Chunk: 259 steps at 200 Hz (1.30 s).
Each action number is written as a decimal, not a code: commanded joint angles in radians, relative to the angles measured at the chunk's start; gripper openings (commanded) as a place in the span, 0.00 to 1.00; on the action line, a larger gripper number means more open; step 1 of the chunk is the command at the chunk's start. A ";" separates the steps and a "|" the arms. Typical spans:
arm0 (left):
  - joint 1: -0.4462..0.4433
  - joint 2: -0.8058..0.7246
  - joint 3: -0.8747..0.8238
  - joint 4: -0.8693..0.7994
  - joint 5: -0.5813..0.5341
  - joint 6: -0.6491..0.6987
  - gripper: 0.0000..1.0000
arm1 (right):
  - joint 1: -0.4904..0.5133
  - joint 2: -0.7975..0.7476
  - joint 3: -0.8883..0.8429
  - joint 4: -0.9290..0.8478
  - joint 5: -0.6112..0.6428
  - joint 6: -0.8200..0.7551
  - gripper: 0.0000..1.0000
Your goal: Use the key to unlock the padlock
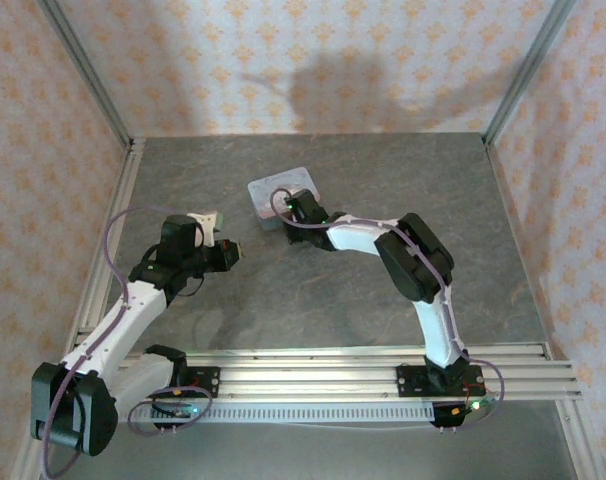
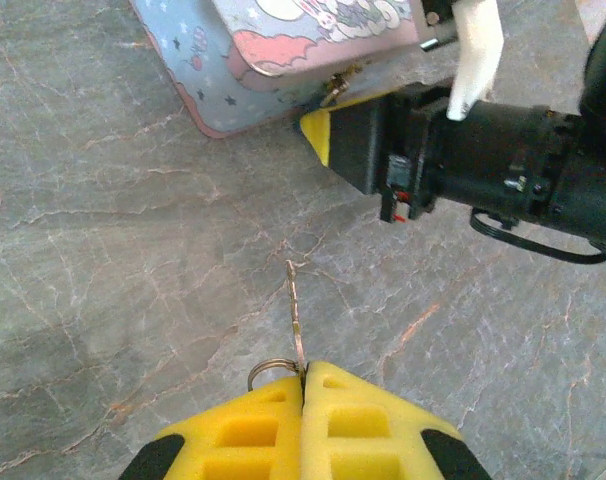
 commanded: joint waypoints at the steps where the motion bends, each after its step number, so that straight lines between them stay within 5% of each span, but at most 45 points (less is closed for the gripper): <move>1: 0.010 -0.002 -0.012 0.028 -0.011 0.017 0.00 | 0.023 -0.062 -0.058 -0.033 -0.030 0.046 0.00; 78: 0.009 0.010 -0.043 0.052 0.027 0.006 0.00 | 0.090 -0.162 -0.118 -0.151 0.007 0.334 0.00; 131: 0.004 0.026 -0.065 0.099 0.089 0.002 0.00 | 0.090 -0.170 0.010 -0.377 -0.031 0.399 0.00; 208: -0.157 0.055 -0.093 0.186 0.086 0.093 0.00 | 0.090 -0.201 0.063 -0.489 -0.070 0.375 0.00; 240: -0.157 0.031 -0.100 0.166 0.048 0.099 0.00 | 0.088 -0.250 0.036 -0.492 0.017 0.336 0.09; 259: -0.158 0.019 -0.100 0.157 0.031 0.096 0.00 | 0.075 -0.305 -0.044 -0.377 0.040 0.274 0.25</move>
